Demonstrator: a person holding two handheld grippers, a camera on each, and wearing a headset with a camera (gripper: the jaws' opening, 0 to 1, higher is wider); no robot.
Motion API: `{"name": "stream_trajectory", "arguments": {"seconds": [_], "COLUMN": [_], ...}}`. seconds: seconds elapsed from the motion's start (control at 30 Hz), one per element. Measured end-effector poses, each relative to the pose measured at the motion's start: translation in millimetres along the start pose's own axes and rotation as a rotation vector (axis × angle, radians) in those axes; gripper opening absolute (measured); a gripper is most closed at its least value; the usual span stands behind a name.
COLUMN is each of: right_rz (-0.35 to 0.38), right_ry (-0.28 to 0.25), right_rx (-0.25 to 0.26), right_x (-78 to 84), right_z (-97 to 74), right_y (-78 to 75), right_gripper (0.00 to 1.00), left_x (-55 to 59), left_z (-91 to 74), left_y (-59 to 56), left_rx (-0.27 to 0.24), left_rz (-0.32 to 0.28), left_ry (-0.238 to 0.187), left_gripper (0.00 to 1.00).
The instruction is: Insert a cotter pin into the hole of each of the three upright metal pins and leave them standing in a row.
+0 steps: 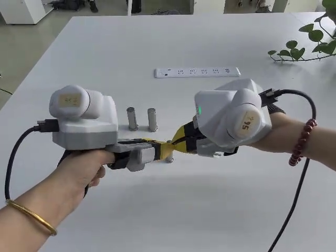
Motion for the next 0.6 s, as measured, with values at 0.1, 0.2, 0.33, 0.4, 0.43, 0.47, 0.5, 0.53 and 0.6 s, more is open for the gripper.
{"name": "stream_trajectory", "arguments": {"seconds": [0.1,0.2,0.33,0.4,0.43,0.47,0.5,0.53,0.6], "right_rz": [-0.009,-0.02,-0.022,-0.024,-0.023,-0.023,-0.02,-0.019,-0.015], "right_ry": [-0.007,-0.009,-0.011,-0.012,-0.012,-0.013,-0.013,-0.013,-0.012], "right_rx": [-0.001,0.002,0.004,0.003,0.002,0.001,-0.002,-0.002,-0.007], "right_x": [-2.4,-4.2,-4.4,-4.7,-4.8,-4.9,-5.1,-5.2,-5.2], "right_z": [-1.5,-2.7,-3.0,-3.1,-3.0,-3.2,-2.9,-2.8,-1.8], "right_y": [0.7,0.9,1.0,1.3,1.4,1.9,2.5,2.6,3.4], "right_gripper": [0.0,0.0,0.0,0.0,0.0,0.0,0.0,0.0,0.0], "left_x": [-0.2,-0.2,-0.2,-0.2,0.0,0.3,1.0,1.3,2.4], "left_z": [-0.5,-0.4,-0.1,-0.1,-0.3,-0.4,-0.6,-0.7,-0.4], "left_y": [1.1,0.8,0.3,-0.1,-0.3,-0.5,-0.9,-1.3,-1.7], "left_rx": [0.013,0.031,0.034,0.035,0.037,0.038,0.038,0.036,0.035], "left_rz": [-0.043,-0.079,-0.083,-0.078,-0.07,-0.062,-0.049,-0.037,-0.007], "left_ry": [-0.016,-0.027,-0.027,-0.025,-0.022,-0.018,-0.011,-0.009,-0.006], "left_gripper": [0.05,0.01,0.0,0.0,0.0,0.0,0.0,0.0,0.0]}}
Point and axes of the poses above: the centre of the closed fingertips' face, and the gripper's own axes: z roughly forward along the fingers, y roughly to its left, x roughly out of its underside, the point moved 7 cm from there along -z, roughly backward along the fingers, and after that the axes turned 8 degrees about x, right-handed, at the moved point
